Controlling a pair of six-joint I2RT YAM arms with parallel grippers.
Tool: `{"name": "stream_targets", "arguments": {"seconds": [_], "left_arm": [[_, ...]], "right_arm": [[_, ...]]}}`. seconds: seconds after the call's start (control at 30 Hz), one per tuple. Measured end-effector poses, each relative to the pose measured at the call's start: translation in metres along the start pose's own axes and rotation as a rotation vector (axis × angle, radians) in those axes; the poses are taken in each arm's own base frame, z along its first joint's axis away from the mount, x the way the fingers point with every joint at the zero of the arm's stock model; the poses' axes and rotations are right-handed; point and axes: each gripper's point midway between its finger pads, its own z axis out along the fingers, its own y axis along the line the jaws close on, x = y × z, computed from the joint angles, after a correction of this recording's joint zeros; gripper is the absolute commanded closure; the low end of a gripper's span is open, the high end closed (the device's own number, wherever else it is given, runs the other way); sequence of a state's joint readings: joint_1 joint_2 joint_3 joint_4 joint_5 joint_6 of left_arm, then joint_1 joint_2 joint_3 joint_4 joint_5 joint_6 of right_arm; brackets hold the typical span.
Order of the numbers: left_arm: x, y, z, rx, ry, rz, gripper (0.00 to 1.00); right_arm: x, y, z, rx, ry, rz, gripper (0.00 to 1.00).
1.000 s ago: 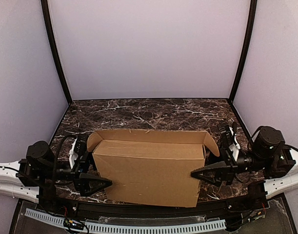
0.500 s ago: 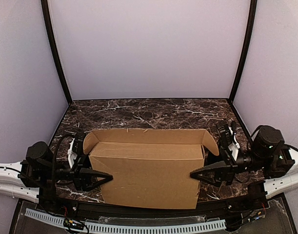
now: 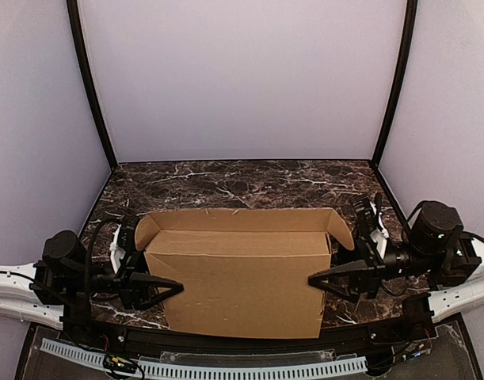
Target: Fold the paper box
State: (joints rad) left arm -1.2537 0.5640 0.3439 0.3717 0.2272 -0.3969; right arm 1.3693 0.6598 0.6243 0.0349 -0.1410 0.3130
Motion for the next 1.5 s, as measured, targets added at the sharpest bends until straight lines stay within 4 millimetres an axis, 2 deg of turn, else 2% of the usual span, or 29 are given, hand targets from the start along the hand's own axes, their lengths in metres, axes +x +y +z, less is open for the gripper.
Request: {"name": "stream_targets", "arguments": {"seconds": [0.07,0.1,0.3,0.43,0.63,0.97,1.1,1.2,1.5], "left_arm": [[0.002,0.003,-0.001,-0.016,0.008,-0.003,0.88],[0.005,0.005,-0.002,-0.028,0.018,-0.006,0.88],[0.03,0.023,-0.012,-0.125,0.117,-0.014,0.88],[0.045,0.036,-0.022,-0.205,0.183,-0.009,0.88],[0.052,0.047,-0.034,-0.28,0.236,0.012,0.89],[0.057,0.057,-0.041,-0.339,0.28,0.066,0.9],[0.056,0.059,-0.041,-0.348,0.278,0.096,0.96],[0.055,0.059,-0.042,-0.346,0.274,0.117,0.99],[0.055,0.061,-0.043,-0.35,0.274,0.153,0.99]], "right_arm": [[-0.003,-0.01,-0.002,0.068,0.008,-0.004,0.03],[-0.004,-0.014,-0.003,0.094,0.011,0.006,0.01],[-0.01,-0.044,-0.014,0.3,0.064,0.014,0.01],[-0.003,-0.06,-0.018,0.409,0.132,0.022,0.01],[0.014,-0.081,-0.019,0.552,0.253,0.06,0.04],[0.05,-0.101,-0.015,0.679,0.385,0.147,0.28],[0.063,-0.11,-0.011,0.719,0.427,0.167,0.37],[0.066,-0.119,-0.011,0.745,0.44,0.181,0.43],[0.069,-0.128,-0.006,0.74,0.468,0.184,0.69]]}}
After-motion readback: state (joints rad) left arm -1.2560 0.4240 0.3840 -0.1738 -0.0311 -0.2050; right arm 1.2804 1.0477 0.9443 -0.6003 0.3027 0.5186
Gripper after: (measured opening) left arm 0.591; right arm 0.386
